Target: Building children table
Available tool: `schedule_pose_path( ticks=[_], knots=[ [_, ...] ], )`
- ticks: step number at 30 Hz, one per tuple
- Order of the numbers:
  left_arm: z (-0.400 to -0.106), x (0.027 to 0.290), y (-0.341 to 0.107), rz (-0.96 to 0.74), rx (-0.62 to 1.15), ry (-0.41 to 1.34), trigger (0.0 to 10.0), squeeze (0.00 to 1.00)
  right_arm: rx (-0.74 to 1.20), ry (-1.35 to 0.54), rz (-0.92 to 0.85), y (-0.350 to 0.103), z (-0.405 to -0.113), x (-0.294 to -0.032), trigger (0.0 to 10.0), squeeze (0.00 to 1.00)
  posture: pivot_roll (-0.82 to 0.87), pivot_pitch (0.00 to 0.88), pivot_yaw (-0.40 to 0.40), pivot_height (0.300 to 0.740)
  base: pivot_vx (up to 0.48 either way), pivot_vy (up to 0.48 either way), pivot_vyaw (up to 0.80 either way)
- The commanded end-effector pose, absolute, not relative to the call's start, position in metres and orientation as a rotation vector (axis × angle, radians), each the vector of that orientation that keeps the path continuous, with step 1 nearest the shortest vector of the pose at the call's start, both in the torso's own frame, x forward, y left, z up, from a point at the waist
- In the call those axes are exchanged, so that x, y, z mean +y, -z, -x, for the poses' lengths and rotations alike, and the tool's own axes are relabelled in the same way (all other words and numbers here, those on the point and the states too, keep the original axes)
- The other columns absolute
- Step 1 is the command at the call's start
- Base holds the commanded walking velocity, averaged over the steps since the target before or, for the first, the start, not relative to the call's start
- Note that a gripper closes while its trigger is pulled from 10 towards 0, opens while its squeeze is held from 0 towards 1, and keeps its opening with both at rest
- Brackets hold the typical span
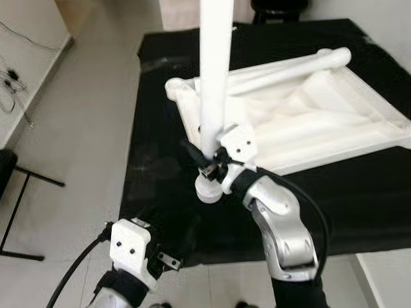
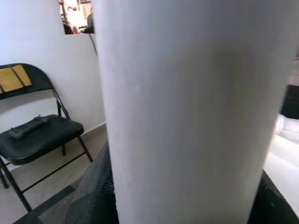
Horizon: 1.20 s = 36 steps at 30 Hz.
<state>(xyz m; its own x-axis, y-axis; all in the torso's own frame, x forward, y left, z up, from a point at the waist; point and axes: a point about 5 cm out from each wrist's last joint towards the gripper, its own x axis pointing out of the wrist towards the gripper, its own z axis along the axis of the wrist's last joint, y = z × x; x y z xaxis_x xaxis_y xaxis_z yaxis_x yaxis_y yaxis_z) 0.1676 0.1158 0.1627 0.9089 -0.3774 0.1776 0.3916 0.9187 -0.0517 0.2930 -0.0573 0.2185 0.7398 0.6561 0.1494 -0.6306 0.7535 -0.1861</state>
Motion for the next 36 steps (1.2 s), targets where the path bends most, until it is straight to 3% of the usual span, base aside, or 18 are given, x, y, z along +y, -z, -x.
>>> schedule_pose_path(
  ticks=[1, 2, 3, 8, 9, 10, 11, 14, 16, 20, 29, 30, 32, 33, 36],
  knots=[
    [-0.168, 0.118, -0.157, 0.076, -0.144, 0.385, 10.0, 0.00, -0.020, -0.782, 0.054, -0.184, -0.307, -0.056, 10.0, 0.24, 0.01, 0.226, 0.020, 0.740, 0.000, 0.000, 0.00],
    [-0.168, 0.118, -0.157, 0.076, -0.144, 0.385, 10.0, 0.00, -0.020, -0.782, 0.054, -0.184, -0.307, -0.056, 10.0, 0.24, 0.01, 0.226, 0.020, 0.740, 0.000, 0.000, 0.00],
    [-0.168, 0.118, -0.157, 0.075, -0.147, 0.382, 10.0, 0.00, -0.046, -0.927, 0.021, -0.192, -0.308, -0.048, 10.0, 1.00, 0.01, 0.226, 0.016, 0.740, 0.000, 0.000, 0.00],
    [-0.168, 0.116, -0.158, 0.080, -0.149, 0.387, 10.0, 0.00, -0.158, -1.235, 0.056, -0.223, -0.304, -0.043, 10.0, 1.00, 0.02, 0.229, 0.017, 0.740, 0.000, 0.000, 0.00],
    [-0.168, 0.116, -0.158, 0.082, -0.149, 0.388, 10.0, 0.00, -0.172, -1.292, 0.071, -0.226, -0.305, -0.044, 10.0, 0.52, 0.02, 0.231, 0.015, 0.740, 0.000, 0.000, 0.00],
    [-0.168, 0.116, -0.158, 0.082, -0.149, 0.388, 10.0, 0.00, -0.172, -1.292, 0.071, -0.226, -0.305, -0.044, 10.0, 0.52, 0.02, 0.231, 0.015, 0.740, 0.000, 0.000, 0.00],
    [-0.167, 0.115, -0.158, 0.083, -0.150, 0.390, 10.0, 0.00, -0.175, -1.351, 0.106, -0.229, -0.309, -0.045, 10.0, 0.00, 0.03, 0.233, 0.013, 0.740, 0.000, 0.000, 0.00],
    [-0.167, 0.115, -0.159, 0.084, -0.150, 0.391, 10.0, 0.00, -0.174, -1.387, 0.128, -0.231, -0.312, -0.046, 10.0, 0.00, 0.03, 0.235, 0.012, 0.740, 0.000, 0.000, 0.00],
    [-0.165, 0.114, -0.159, 0.085, -0.149, 0.389, 10.0, 0.00, -0.159, -1.534, 0.152, -0.237, -0.318, -0.047, 10.0, 0.00, 0.06, 0.246, 0.010, 0.740, 0.000, 0.000, 0.00],
    [-0.162, 0.113, -0.159, 0.082, -0.143, 0.386, 10.0, 0.00, -0.121, -1.642, 0.216, -0.237, -0.326, -0.046, 10.0, 0.00, 0.09, 0.249, 0.014, 0.740, 0.000, 0.000, 0.00],
    [-0.158, 0.112, -0.159, 0.077, -0.136, 0.379, 10.0, 0.00, -0.119, -1.714, 0.213, -0.242, -0.333, -0.045, 10.0, 0.00, 0.10, 0.256, 0.002, 0.740, 0.000, 0.000, 0.00],
    [-0.157, 0.112, -0.159, 0.077, -0.135, 0.375, 10.0, 0.00, -0.126, -1.727, 0.198, -0.242, -0.334, -0.044, 1.4, 0.00, 0.11, 0.258, 0.005, 0.740, 0.000, 0.000, 0.00],
    [-0.157, 0.112, -0.159, 0.077, -0.135, 0.375, 10.0, 0.00, -0.126, -1.727, 0.198, -0.242, -0.334, -0.044, 1.4, 0.00, 0.11, 0.258, 0.005, 0.740, 0.000, 0.000, 0.00],
    [-0.157, 0.112, -0.159, 0.076, -0.134, 0.373, 10.0, 0.00, -0.129, -1.739, 0.186, -0.242, -0.333, -0.043, 0.0, 0.00, 0.11, 0.257, 0.007, 0.740, 0.000, 0.000, 0.00],
    [-0.157, 0.112, -0.159, 0.076, -0.133, 0.371, 10.0, 0.00, -0.129, -1.742, 0.182, -0.240, -0.333, -0.043, 0.0, 0.00, 0.11, 0.257, 0.007, 0.740, 0.000, 0.000, 0.00]
  ],
)
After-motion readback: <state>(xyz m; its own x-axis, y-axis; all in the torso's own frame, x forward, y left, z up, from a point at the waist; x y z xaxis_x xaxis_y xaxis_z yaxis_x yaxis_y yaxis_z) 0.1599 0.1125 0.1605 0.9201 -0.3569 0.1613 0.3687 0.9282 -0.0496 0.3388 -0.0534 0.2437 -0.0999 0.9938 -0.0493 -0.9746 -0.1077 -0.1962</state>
